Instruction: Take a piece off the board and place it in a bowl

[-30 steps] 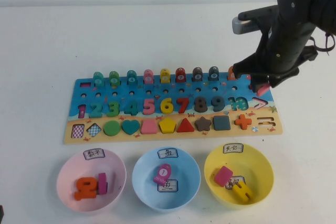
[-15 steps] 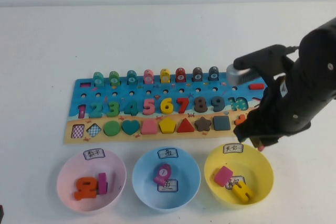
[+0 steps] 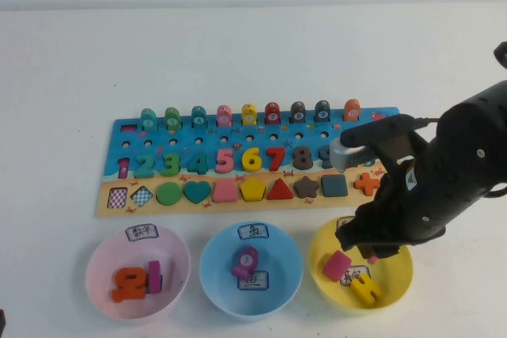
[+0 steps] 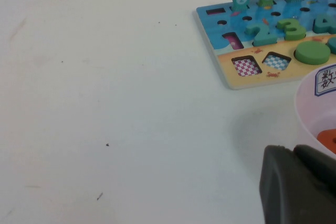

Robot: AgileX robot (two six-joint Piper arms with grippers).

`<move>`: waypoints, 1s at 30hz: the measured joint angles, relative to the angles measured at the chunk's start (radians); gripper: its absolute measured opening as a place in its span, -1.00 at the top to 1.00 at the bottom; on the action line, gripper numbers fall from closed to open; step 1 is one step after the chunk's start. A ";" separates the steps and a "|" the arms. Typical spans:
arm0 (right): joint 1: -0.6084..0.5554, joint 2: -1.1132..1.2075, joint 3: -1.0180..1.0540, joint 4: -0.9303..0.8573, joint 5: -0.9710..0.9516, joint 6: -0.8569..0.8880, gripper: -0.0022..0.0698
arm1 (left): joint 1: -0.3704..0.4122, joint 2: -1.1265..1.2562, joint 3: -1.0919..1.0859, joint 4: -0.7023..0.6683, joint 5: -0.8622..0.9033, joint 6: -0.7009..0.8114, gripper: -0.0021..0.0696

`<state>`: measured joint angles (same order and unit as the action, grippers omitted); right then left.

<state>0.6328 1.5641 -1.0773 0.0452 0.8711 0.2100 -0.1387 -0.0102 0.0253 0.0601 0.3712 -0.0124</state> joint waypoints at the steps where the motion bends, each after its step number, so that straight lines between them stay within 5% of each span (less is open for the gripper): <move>1: 0.000 0.008 0.000 0.002 0.000 0.000 0.21 | 0.000 0.000 0.000 0.000 0.000 0.000 0.95; 30: 0.000 0.145 0.000 -0.002 0.033 -0.004 0.21 | 0.000 0.000 0.000 0.002 0.000 0.000 0.95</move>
<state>0.6328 1.7096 -1.0773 0.0436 0.9046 0.2065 -0.1387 -0.0102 0.0253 0.0619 0.3712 -0.0124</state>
